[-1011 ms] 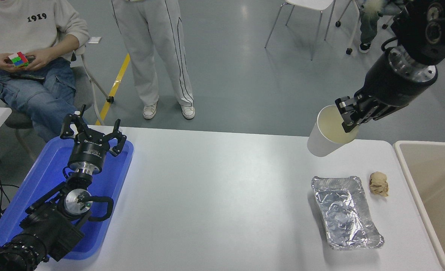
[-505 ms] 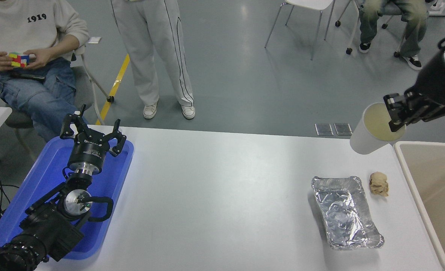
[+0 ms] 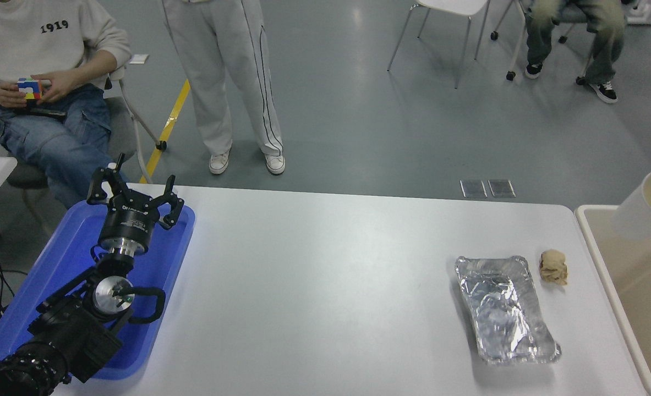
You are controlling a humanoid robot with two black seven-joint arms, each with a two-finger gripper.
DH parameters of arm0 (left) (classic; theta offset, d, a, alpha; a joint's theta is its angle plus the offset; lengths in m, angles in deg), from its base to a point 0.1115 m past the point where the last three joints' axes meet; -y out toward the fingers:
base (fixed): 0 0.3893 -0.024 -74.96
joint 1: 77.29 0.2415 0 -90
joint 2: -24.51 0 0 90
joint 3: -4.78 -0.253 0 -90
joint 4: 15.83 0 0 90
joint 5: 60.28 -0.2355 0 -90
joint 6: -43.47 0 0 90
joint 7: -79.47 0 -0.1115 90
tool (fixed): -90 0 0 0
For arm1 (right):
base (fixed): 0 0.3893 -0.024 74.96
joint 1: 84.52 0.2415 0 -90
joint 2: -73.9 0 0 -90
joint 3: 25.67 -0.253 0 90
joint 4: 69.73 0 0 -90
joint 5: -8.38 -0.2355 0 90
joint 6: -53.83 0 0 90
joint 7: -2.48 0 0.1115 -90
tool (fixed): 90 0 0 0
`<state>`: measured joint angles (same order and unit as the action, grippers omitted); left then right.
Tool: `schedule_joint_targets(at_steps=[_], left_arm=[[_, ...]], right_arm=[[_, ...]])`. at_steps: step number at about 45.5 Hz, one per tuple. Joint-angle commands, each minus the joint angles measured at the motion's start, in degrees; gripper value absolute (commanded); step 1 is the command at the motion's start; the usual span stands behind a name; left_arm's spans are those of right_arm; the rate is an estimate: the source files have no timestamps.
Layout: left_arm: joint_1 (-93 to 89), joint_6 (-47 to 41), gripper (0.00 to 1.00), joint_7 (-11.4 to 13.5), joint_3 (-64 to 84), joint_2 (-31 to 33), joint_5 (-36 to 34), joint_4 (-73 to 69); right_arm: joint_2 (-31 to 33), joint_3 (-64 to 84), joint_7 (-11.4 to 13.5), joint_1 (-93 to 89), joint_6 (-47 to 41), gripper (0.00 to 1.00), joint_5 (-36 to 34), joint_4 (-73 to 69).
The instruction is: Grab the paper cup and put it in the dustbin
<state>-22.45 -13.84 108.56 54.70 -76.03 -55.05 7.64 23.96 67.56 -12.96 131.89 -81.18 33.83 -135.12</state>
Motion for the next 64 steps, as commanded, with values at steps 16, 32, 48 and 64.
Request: schedule_joint_targets(at_steps=[16, 32, 48, 64], left_arm=[[-0.09, 0.09, 1.00, -0.09, 0.00, 0.00, -0.05, 0.00], [-0.09, 0.09, 1.00, 0.00, 0.00, 0.00, -0.05, 0.00], [-0.09, 0.09, 1.00, 0.00, 0.00, 0.08, -0.05, 0.00], [-0.09, 0.09, 1.00, 0.00, 0.00, 0.08, -0.05, 0.00]], right_arm=[[6.52, -13.95, 0.15, -30.06, 0.01, 0.00, -1.71, 21.89], [6.17, -15.10, 0.24, -48.26, 28.91, 0.00, -21.41, 24.00], [2.57, -32.84, 7.96, -70.75, 35.69, 0.00, -20.53, 43.33], [-5.08, -44.72, 13.16, -86.06, 36.66, 0.00, -19.83, 58.63]])
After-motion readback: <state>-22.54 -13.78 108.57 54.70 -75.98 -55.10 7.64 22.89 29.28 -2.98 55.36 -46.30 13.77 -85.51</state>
